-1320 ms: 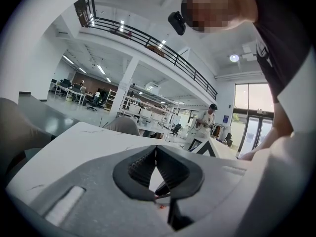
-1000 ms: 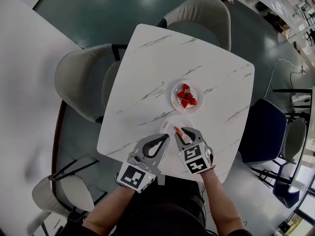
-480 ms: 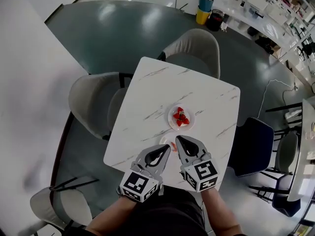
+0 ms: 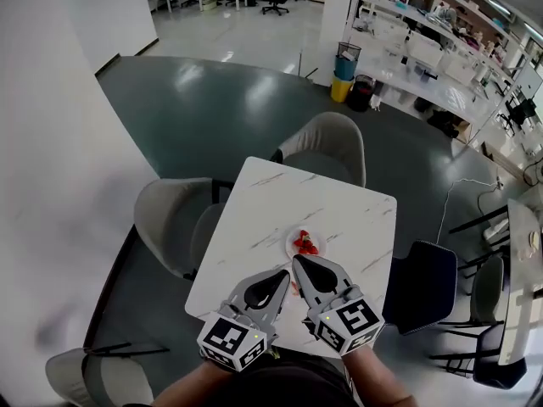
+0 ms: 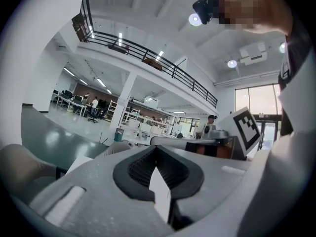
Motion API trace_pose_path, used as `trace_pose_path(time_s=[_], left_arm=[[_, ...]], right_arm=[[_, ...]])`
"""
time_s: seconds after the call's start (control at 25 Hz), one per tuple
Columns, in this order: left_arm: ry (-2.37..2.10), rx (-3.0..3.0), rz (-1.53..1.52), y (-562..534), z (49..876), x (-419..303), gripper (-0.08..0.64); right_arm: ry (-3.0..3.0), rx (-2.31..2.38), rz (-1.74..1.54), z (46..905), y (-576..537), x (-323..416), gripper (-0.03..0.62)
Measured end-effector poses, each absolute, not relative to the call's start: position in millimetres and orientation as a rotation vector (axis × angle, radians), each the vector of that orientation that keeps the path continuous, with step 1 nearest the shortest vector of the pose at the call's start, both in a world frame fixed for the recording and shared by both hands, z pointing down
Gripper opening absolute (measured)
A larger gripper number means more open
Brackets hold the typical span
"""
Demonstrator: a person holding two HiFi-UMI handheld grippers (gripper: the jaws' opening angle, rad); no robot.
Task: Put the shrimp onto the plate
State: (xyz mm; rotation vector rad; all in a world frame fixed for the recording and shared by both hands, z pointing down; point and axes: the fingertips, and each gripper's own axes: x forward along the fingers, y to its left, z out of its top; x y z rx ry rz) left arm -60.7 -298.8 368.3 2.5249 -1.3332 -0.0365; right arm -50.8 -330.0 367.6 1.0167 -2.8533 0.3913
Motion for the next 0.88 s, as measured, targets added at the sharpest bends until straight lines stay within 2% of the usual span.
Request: trace_pose_path(time_s=[0.32,0.88], left_arm=[[-1.352,2.629,-0.084,-302,305,-59,0.008],[-1.377,2.607,-0.096,-295,307,-67,0.008]], right_arm=[[-2.972,1.065,0.217,293,-320,-42,0.002],[-2.968,1.064,0.218,300,-307,-44,0.002]])
